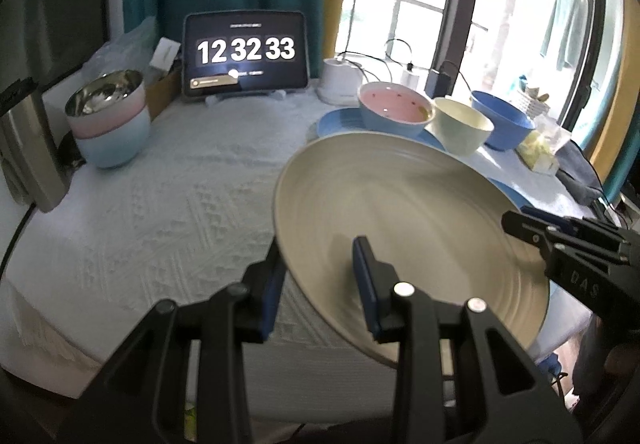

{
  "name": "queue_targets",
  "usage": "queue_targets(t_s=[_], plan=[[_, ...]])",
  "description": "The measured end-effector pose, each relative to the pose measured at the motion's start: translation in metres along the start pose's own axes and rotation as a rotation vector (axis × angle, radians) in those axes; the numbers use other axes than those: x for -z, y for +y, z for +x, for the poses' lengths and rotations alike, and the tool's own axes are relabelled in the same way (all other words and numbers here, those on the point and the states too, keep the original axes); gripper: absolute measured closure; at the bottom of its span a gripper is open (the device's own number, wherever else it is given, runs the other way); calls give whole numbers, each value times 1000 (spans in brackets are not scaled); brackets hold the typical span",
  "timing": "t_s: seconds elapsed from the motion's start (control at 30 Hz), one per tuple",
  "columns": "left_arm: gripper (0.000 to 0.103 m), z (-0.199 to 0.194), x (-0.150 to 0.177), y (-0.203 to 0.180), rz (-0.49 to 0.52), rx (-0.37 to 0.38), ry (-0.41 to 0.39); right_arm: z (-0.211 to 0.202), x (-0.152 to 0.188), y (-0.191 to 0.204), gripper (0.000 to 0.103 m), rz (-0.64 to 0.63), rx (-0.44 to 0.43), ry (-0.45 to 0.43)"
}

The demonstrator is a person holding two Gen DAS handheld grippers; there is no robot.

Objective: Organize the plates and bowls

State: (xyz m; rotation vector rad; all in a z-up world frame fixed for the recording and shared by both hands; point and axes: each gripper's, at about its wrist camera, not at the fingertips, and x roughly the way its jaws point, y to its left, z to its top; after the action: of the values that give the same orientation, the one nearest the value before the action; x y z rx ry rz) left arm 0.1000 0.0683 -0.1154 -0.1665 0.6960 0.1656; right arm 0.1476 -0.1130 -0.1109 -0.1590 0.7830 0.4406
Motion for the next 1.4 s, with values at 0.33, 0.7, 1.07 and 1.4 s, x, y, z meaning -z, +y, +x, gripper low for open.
queue_targets(t_s=[0.33, 0.7, 1.07, 1.4], plan=[[68, -2, 1, -32, 57, 14, -1, -11, 10, -27, 79, 51, 5, -19], [68, -2, 4, -68, 124, 24, 7, -22, 23, -61, 79, 114, 16, -36], [68, 5, 5, -104, 189, 40, 29, -26, 34, -95, 79, 171, 27, -48], [68, 21, 8, -132, 228, 68, 77, -24, 44, -126, 79, 213, 54, -36]])
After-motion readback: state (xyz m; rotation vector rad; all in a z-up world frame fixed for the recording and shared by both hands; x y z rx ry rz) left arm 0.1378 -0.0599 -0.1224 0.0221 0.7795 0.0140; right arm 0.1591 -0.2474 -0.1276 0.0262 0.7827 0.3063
